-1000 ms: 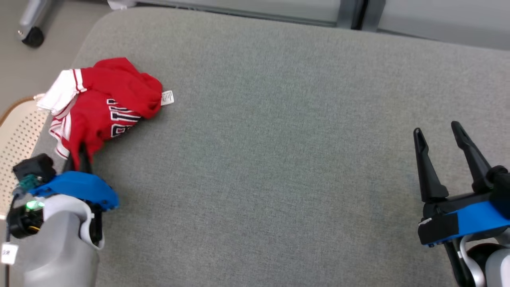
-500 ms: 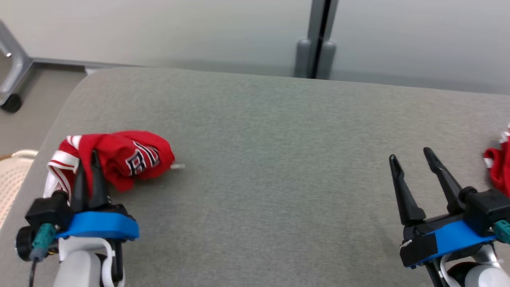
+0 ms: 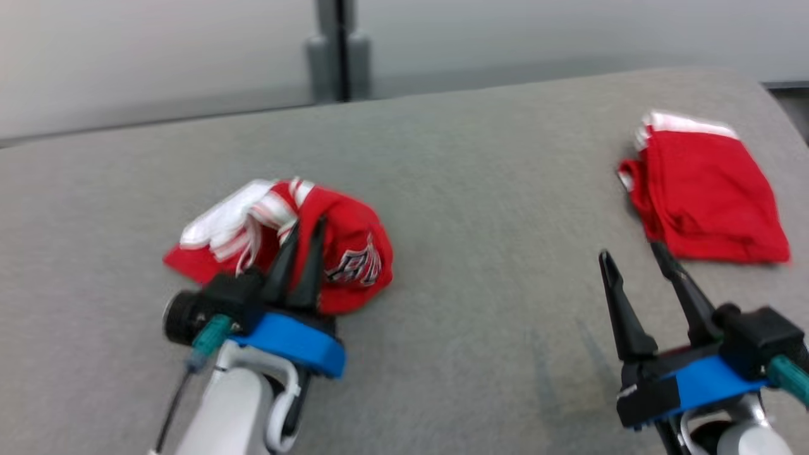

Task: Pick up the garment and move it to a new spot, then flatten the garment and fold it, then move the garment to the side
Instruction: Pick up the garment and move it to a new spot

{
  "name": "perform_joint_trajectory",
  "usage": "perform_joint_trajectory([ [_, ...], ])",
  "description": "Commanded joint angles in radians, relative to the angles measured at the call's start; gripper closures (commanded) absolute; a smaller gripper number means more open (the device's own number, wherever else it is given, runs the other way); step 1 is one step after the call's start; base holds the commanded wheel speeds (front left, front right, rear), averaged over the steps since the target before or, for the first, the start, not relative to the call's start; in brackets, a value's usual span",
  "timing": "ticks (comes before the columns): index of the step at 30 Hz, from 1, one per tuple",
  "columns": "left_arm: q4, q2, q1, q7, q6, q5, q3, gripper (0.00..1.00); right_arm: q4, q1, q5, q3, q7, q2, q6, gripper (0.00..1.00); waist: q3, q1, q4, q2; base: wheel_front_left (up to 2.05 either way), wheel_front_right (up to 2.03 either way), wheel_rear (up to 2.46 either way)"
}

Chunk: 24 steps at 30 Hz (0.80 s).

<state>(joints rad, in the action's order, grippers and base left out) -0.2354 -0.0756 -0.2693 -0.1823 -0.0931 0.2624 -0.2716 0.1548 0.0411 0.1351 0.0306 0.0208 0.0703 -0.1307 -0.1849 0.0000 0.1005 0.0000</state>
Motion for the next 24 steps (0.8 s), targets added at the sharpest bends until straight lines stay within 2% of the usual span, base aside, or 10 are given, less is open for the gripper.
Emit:
perform_joint_trajectory([
  [1, -0.020, 0.006, -0.039, 0.005, -0.011, -0.009, -0.038, 1.00, -0.009, 0.016, 0.008, 0.002, -0.018, -0.005, 0.000, 0.00, -0.014, 0.0000, 0.042, 0.0000, 0.00, 0.00, 0.00],
  [9, -0.155, 0.019, -0.121, 0.020, -0.030, 0.010, -0.187, 1.00, -0.075, 0.052, 0.041, 0.024, -0.089, -0.016, 0.000, 0.00, -0.115, 0.0000, 0.141, 0.0000, 0.00, 0.00, 0.00],
  [16, -0.241, 0.022, -0.159, -0.001, -0.037, 0.032, -0.273, 1.00, -0.134, 0.085, 0.051, 0.028, -0.137, -0.019, 0.000, 0.00, -0.143, 0.0000, 0.142, 0.0000, 0.00, 0.00, 0.00],
  [17, -0.243, 0.022, -0.165, -0.007, -0.038, 0.032, -0.286, 0.96, -0.141, 0.088, 0.051, 0.028, -0.139, -0.019, 0.000, 0.00, -0.141, 0.0000, 0.137, 0.0000, 0.00, 0.00, 0.00],
  [19, -0.236, 0.023, -0.171, -0.020, -0.039, 0.032, -0.311, 0.27, -0.151, 0.093, 0.049, 0.026, -0.143, -0.019, 0.000, 0.00, -0.127, 0.0000, 0.120, 0.0000, 0.00, 0.00, 0.00],
  [20, -0.226, 0.024, -0.175, -0.028, -0.039, 0.028, -0.319, 0.00, -0.155, 0.092, 0.046, 0.027, -0.140, -0.019, 0.000, 0.00, -0.119, 0.0000, 0.111, 0.0000, 0.00, 0.00, 0.00],
  [24, -0.173, 0.021, -0.161, -0.052, -0.035, 0.016, -0.340, 0.00, -0.163, 0.086, 0.039, 0.028, -0.124, -0.017, 0.000, 0.00, -0.073, 0.0000, 0.064, 0.0000, 0.00, 0.00, 0.00],
])
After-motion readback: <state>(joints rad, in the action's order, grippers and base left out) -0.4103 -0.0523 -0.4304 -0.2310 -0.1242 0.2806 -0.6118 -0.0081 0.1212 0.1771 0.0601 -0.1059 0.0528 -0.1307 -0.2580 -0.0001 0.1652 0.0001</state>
